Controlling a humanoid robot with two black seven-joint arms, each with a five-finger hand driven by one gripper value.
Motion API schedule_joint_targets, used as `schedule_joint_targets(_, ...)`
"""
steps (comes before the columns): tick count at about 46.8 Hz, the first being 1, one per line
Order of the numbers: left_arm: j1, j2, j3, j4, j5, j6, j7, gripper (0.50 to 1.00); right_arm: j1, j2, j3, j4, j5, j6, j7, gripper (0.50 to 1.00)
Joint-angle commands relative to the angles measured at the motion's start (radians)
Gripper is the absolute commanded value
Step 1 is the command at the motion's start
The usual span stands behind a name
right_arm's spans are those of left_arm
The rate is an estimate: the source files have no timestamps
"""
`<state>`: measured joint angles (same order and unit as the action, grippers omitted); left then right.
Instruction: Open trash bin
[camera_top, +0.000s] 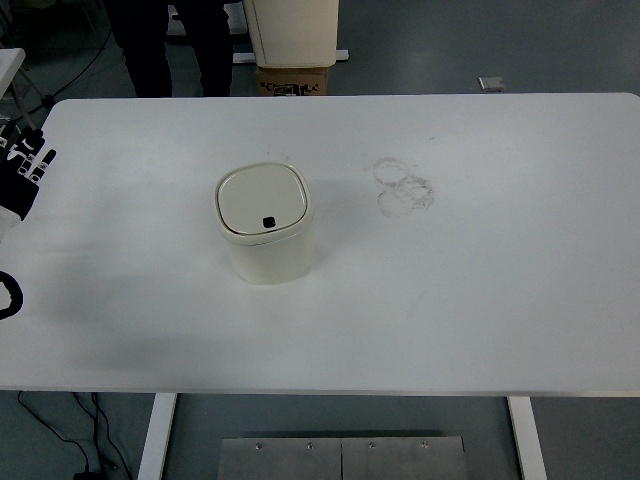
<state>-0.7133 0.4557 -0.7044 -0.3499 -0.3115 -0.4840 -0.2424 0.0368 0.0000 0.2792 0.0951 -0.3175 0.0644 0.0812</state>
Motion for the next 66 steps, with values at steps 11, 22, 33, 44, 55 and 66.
schedule_joint_targets(11, 0.0, 0.0, 0.0, -0.001, 0.002, 0.004, -0.006, 1.0, 0.0, 0.0, 0.0, 0.0, 0.0, 0.0, 0.0, 0.991)
schedule_joint_targets(22, -0.002, 0.0, 0.0, 0.0, 0.002, -0.002, -0.006, 1.0, 0.0, 0.0, 0.0, 0.0, 0.0, 0.0, 0.0, 0.991)
schedule_joint_targets(33, -0.006, 0.003, 0.0, 0.0, 0.003, -0.004, -0.006, 1.0, 0.0, 0.0, 0.0, 0.0, 0.0, 0.0, 0.0, 0.991)
schedule_joint_targets(44, -0.015, 0.001, 0.0, -0.001, 0.003, -0.001, -0.006, 1.0, 0.0, 0.0, 0.0, 0.0, 0.0, 0.0, 0.0, 0.991)
schedule_joint_targets(55, -0.026, 0.011, 0.002, -0.004, 0.005, 0.001, -0.005, 1.0, 0.0, 0.0, 0.0, 0.0, 0.0, 0.0, 0.0, 0.991)
schedule_joint_targets(66, -0.037, 0.015, 0.005, -0.006, 0.009, -0.001, -0.003, 1.0, 0.0, 0.0, 0.0, 0.0, 0.0, 0.0, 0.002, 0.991)
